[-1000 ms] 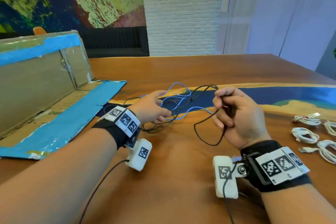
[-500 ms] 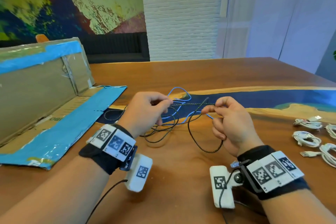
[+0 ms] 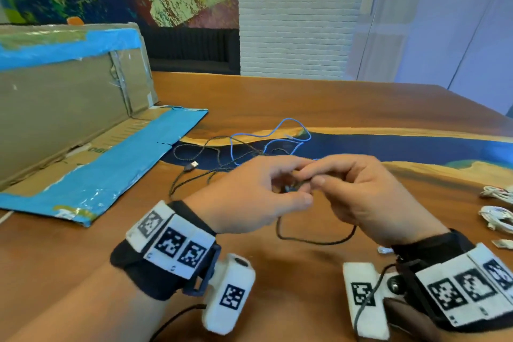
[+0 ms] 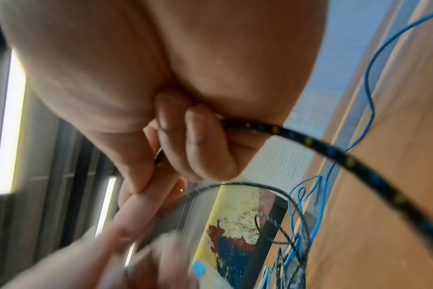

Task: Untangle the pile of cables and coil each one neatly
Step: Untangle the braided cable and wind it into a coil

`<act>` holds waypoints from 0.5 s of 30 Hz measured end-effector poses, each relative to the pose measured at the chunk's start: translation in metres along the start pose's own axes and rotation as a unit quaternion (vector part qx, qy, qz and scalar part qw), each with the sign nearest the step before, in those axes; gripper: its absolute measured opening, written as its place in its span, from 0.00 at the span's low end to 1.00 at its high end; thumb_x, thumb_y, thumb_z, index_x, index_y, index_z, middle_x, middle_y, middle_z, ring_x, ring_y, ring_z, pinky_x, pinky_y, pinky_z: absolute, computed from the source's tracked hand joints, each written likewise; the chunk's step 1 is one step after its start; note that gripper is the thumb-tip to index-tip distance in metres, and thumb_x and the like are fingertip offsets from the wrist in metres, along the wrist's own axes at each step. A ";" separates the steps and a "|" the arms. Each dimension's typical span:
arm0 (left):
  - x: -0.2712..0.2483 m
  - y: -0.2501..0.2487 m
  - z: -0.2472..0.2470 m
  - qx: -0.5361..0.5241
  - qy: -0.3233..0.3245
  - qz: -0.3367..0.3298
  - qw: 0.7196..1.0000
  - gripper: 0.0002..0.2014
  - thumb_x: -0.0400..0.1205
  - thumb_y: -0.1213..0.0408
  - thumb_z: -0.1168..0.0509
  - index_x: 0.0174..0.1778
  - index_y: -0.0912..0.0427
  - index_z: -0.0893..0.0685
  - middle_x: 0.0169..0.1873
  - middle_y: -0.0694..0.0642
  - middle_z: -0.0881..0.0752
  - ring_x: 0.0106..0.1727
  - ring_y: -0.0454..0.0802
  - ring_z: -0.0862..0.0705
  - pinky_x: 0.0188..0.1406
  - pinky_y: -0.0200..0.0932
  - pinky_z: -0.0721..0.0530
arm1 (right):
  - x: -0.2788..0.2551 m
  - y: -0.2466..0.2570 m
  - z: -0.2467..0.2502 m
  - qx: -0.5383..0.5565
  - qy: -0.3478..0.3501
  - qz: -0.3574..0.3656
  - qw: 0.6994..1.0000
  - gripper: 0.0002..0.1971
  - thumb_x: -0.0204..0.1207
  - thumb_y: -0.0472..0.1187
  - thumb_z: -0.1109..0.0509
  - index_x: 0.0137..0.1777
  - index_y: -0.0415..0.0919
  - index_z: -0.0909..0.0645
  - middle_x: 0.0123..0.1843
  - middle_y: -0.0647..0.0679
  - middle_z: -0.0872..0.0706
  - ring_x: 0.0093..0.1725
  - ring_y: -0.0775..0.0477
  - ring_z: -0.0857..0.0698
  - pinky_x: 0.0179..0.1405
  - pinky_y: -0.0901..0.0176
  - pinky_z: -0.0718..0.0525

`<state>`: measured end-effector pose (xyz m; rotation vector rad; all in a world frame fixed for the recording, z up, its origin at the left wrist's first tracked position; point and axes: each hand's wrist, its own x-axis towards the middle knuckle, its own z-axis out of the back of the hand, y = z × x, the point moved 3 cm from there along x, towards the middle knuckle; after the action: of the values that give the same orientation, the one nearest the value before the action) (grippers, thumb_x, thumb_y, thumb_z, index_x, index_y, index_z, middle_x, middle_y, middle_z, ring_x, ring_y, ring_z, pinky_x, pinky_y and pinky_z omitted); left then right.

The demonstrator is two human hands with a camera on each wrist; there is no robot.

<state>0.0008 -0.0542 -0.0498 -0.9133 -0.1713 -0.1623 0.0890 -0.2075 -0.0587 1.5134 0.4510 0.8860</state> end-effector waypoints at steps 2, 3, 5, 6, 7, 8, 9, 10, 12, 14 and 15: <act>0.002 0.011 0.000 0.053 -0.043 0.043 0.997 0.05 0.84 0.55 0.28 0.48 0.51 0.08 0.31 0.49 0.15 0.33 0.47 0.20 0.38 0.48 0.22 | 0.005 -0.004 0.018 0.032 -0.083 0.013 0.996 0.17 0.83 0.25 0.36 0.44 0.41 0.08 0.37 0.39 0.09 0.14 0.59 0.39 0.17 0.65 0.48; 0.002 0.017 0.003 0.064 -0.070 0.063 0.994 0.09 0.84 0.53 0.28 0.42 0.53 0.08 0.27 0.50 0.20 0.29 0.46 0.25 0.34 0.47 0.26 | 0.007 -0.006 0.030 0.037 -0.139 0.022 0.989 0.16 0.84 0.27 0.36 0.44 0.41 0.09 0.38 0.39 0.08 0.14 0.57 0.42 0.19 0.64 0.49; -0.002 0.025 0.011 0.023 -0.130 0.092 0.987 0.11 0.82 0.51 0.27 0.39 0.53 0.07 0.33 0.52 0.15 0.35 0.43 0.22 0.39 0.48 0.23 | 0.008 -0.008 0.053 0.050 -0.245 0.044 0.967 0.14 0.86 0.29 0.37 0.48 0.42 0.11 0.43 0.39 0.07 0.14 0.55 0.42 0.17 0.66 0.46; -0.005 0.028 0.016 0.005 -0.151 0.100 0.983 0.09 0.81 0.51 0.26 0.40 0.50 0.06 0.44 0.51 0.12 0.44 0.39 0.18 0.48 0.47 0.20 | 0.007 -0.007 0.060 0.060 -0.278 0.053 0.957 0.13 0.87 0.30 0.37 0.50 0.41 0.12 0.45 0.39 0.07 0.13 0.54 0.40 0.16 0.67 0.42; -0.008 0.030 0.021 -0.006 -0.169 0.107 0.980 0.07 0.81 0.51 0.26 0.42 0.47 0.05 0.56 0.46 0.14 0.57 0.34 0.18 0.58 0.44 0.22 | 0.006 -0.006 0.064 0.067 -0.293 0.061 0.952 0.12 0.88 0.31 0.38 0.52 0.41 0.13 0.48 0.40 0.07 0.14 0.54 0.39 0.16 0.67 0.38; -0.011 0.030 0.025 -0.010 -0.184 0.109 0.977 0.04 0.81 0.51 0.26 0.45 0.44 0.05 0.65 0.43 0.19 0.68 0.31 0.24 0.64 0.42 0.26 | 0.006 -0.004 0.065 0.069 -0.291 0.068 0.952 0.12 0.88 0.31 0.38 0.52 0.42 0.13 0.49 0.40 0.07 0.14 0.53 0.39 0.16 0.66 0.37; -0.014 0.028 0.028 -0.011 -0.201 0.100 0.974 0.04 0.81 0.52 0.26 0.48 0.41 0.06 0.70 0.40 0.23 0.75 0.31 0.28 0.69 0.42 0.29 | 0.005 -0.002 0.062 0.066 -0.275 0.074 0.956 0.12 0.88 0.31 0.38 0.52 0.42 0.13 0.49 0.41 0.07 0.15 0.53 0.38 0.16 0.66 0.36; -0.016 0.027 0.031 -0.004 -0.227 0.071 0.971 0.06 0.80 0.52 0.26 0.52 0.39 0.07 0.73 0.39 0.25 0.77 0.33 0.29 0.72 0.43 0.29 | 0.005 0.000 0.056 0.058 -0.251 0.080 0.963 0.13 0.88 0.30 0.38 0.52 0.42 0.13 0.49 0.41 0.07 0.15 0.53 0.38 0.16 0.66 0.36; -0.017 0.019 0.033 -0.033 -0.250 -0.016 0.968 0.14 0.81 0.57 0.28 0.62 0.44 0.10 0.72 0.42 0.20 0.74 0.36 0.22 0.72 0.43 0.22 | 0.005 0.002 0.038 0.029 -0.191 0.088 0.977 0.15 0.87 0.28 0.39 0.50 0.42 0.11 0.47 0.39 0.07 0.14 0.53 0.39 0.16 0.66 0.37; -0.015 0.010 0.022 -0.103 -0.179 -0.062 0.977 0.19 0.84 0.70 0.31 0.72 0.57 0.16 0.66 0.51 0.13 0.67 0.42 0.14 0.66 0.40 0.16 | 0.004 0.002 0.020 0.008 -0.127 0.088 0.988 0.15 0.86 0.27 0.38 0.51 0.39 0.11 0.47 0.36 0.07 0.13 0.53 0.39 0.16 0.66 0.36; -0.014 0.007 0.014 -0.148 -0.133 -0.053 0.978 0.20 0.85 0.74 0.33 0.74 0.62 0.19 0.63 0.55 0.11 0.62 0.46 0.11 0.63 0.40 0.15 | 0.004 0.001 0.012 0.007 -0.100 0.087 0.991 0.14 0.86 0.26 0.38 0.52 0.38 0.11 0.46 0.35 0.07 0.13 0.53 0.38 0.16 0.66 0.35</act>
<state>-0.0122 -0.0374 -0.0499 -1.2234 -0.4547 -0.1672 0.1001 -0.2131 -0.0563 1.6531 0.1809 0.8565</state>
